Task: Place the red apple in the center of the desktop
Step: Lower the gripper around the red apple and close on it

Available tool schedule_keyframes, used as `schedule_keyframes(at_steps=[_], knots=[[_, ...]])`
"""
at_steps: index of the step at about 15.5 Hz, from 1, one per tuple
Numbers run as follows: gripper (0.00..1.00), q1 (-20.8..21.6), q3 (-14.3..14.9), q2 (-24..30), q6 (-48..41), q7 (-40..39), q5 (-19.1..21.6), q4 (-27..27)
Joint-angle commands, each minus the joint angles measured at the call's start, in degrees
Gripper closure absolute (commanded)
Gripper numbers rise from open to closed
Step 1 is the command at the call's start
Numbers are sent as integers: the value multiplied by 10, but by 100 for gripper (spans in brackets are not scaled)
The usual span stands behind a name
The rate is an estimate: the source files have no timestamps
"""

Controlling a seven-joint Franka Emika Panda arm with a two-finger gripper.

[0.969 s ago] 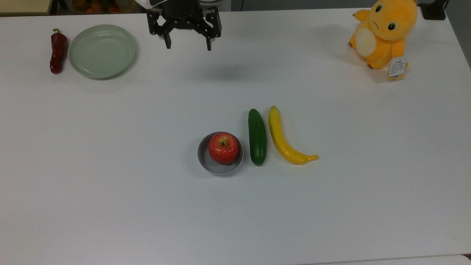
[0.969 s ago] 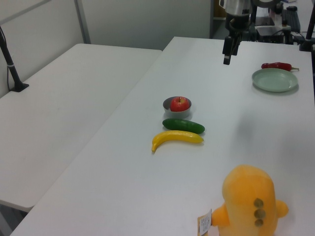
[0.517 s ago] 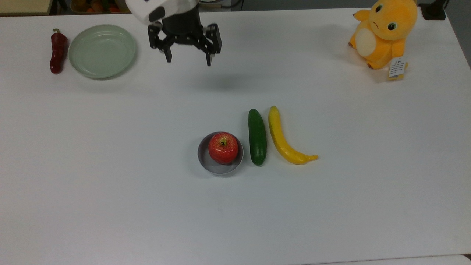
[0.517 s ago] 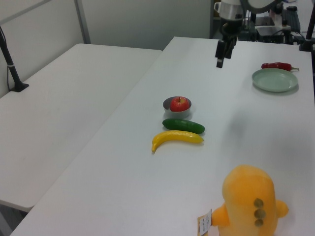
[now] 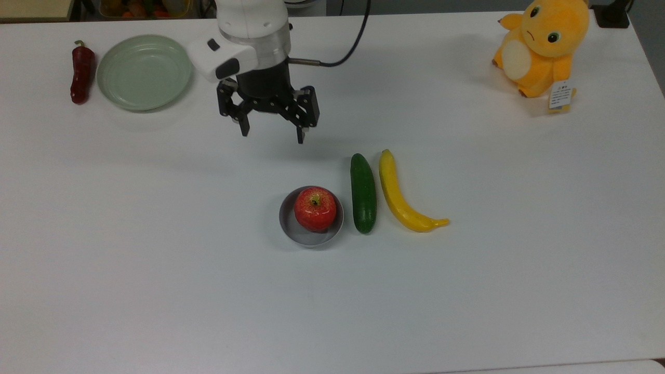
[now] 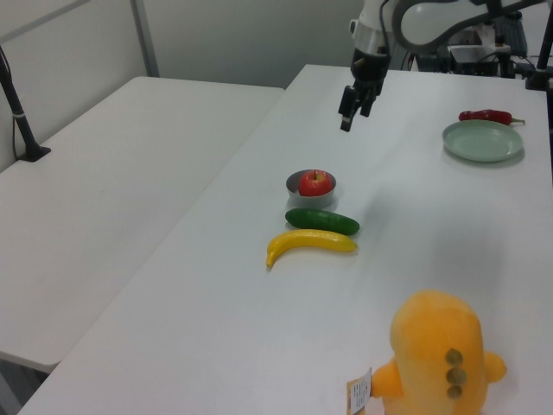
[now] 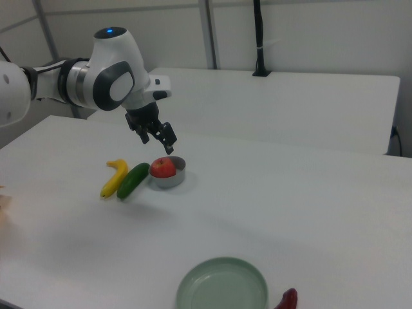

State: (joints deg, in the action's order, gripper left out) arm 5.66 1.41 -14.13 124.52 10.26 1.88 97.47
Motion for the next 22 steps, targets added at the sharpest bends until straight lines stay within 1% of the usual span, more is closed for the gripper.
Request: schedule_keyframes(at_steps=[1, 6, 8, 10, 12, 14, 16, 17, 19, 22], knots=[[0, 23, 2, -43, 14, 31, 2, -42], [0, 43, 2, -82, 18, 62, 1, -75], [0, 44, 2, -102, 18, 63, -3, -97], [0, 44, 2, -115, 20, 63, -3, -100], [0, 47, 3, -135, 34, 71, -4, -118], [0, 51, 3, -160, 34, 87, -19, -140], [0, 59, 3, -176, 37, 109, -46, -142], [0, 61, 3, -185, 38, 115, -53, -145], [0, 71, 3, -194, 38, 117, -57, -148], [0, 73, 3, -203, 38, 120, -64, -148]])
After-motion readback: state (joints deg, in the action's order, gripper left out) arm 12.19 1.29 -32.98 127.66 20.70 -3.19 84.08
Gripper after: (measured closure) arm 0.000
